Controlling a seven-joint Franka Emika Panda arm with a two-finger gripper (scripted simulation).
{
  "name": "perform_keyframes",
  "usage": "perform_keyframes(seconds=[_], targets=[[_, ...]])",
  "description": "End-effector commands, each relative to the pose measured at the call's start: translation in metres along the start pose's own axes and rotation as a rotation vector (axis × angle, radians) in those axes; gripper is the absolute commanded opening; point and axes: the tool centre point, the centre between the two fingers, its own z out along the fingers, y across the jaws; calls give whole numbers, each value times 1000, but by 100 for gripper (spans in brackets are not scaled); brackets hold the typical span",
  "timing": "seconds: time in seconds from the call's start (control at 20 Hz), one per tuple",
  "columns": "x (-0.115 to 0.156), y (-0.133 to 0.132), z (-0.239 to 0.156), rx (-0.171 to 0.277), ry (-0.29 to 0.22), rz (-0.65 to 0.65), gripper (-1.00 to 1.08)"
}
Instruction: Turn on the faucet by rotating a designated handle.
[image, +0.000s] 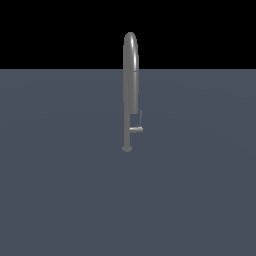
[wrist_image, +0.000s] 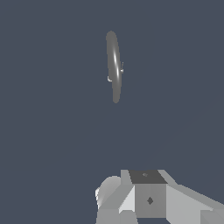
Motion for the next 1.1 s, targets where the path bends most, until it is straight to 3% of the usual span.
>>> perform_keyframes(seconds=[0.0, 0.55, 1.05], targets=[[0, 0, 0, 0, 0, 0, -100], [16, -1, 4, 34, -43, 38, -100], [59, 0, 20, 127, -159, 142, -100]])
